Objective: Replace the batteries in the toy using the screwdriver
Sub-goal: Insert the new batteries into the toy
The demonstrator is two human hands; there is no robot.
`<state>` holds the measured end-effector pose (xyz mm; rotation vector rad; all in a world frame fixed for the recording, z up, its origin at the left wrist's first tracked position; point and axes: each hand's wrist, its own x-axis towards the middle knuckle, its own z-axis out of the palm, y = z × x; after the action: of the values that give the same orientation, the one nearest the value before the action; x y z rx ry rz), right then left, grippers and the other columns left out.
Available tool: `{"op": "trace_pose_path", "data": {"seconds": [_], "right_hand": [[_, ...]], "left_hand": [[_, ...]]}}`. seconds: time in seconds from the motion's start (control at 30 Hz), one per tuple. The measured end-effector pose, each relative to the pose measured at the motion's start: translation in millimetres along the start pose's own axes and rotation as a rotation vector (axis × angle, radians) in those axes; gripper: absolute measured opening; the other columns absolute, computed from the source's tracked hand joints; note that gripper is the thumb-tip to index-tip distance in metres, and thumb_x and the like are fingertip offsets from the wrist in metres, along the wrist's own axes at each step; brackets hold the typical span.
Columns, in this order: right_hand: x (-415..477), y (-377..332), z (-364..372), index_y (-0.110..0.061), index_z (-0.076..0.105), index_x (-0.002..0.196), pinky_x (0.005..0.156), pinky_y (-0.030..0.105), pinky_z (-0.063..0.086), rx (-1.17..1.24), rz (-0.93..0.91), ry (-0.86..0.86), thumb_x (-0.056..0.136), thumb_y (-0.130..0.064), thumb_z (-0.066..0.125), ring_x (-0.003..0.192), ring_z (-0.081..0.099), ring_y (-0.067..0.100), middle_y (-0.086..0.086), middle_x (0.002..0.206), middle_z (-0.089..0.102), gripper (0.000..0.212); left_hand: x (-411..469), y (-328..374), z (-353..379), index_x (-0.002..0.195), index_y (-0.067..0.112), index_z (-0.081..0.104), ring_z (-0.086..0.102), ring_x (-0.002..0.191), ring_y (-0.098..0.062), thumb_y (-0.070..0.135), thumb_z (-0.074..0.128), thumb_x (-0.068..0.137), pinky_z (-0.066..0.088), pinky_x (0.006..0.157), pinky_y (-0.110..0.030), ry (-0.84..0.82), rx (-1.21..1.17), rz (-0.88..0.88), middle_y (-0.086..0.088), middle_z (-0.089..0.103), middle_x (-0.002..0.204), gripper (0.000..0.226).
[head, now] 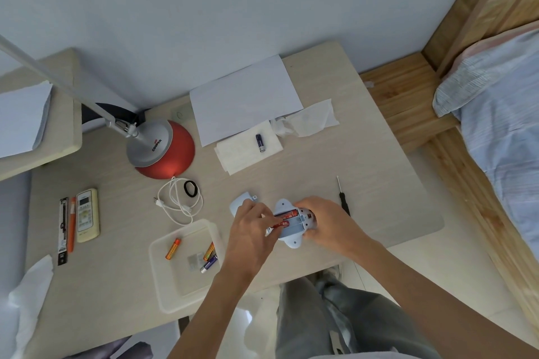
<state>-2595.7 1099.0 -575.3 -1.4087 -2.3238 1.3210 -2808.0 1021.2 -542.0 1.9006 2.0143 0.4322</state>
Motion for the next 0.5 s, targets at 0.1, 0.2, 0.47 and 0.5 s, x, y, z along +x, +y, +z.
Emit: {"op": "trace_pose_path", "data": {"seconds": [0.1,0.2,0.47,0.5], "right_hand": [[0.6,-0.4,0.3,-0.028,0.061,0.132,0.094,0.027,0.059,0.002,0.0,0.002,0.082,-0.025,0.087,0.105,0.067,0.007,-0.011,0.118,0.068,0.056],[0.6,-0.3,0.9,-0.029,0.061,0.133,0.095,0.027,0.059,-0.001,0.002,0.003,0.082,-0.026,0.088,0.105,0.067,0.006,-0.011,0.12,0.068,0.058],[-0.4,-1.0,0.7,-0.024,0.062,0.132,0.095,0.028,0.059,0.012,-0.002,0.005,0.083,-0.025,0.088,0.106,0.068,0.01,-0.007,0.12,0.07,0.056],[-0.4,-1.2,0.7,-0.024,0.062,0.132,0.095,0.028,0.059,0.016,0.0,0.004,0.083,-0.024,0.088,0.106,0.068,0.01,-0.006,0.12,0.07,0.055]], "left_hand": [[3.6,2.7,-2.0,0.096,0.026,0.088,0.058,0.092,-0.019,0.026,0.094,0.079,0.054,0.086,-0.035,-0.027,0.077,0.0,0.005,0.072,0.09,0.018],[5.5,7.7,-3.1,0.095,0.025,0.088,0.06,0.09,-0.021,0.029,0.096,0.075,0.055,0.087,-0.037,-0.041,0.122,-0.019,0.004,0.073,0.087,0.021],[5.2,6.8,9.6,0.098,0.028,0.088,0.043,0.084,-0.017,0.021,0.095,0.077,0.043,0.075,-0.036,0.008,-0.061,-0.067,0.007,0.058,0.08,0.023],[5.6,7.6,10.7,0.098,0.028,0.088,0.043,0.084,-0.017,0.019,0.095,0.077,0.041,0.076,-0.035,0.014,-0.074,-0.068,0.007,0.059,0.081,0.024]]}}
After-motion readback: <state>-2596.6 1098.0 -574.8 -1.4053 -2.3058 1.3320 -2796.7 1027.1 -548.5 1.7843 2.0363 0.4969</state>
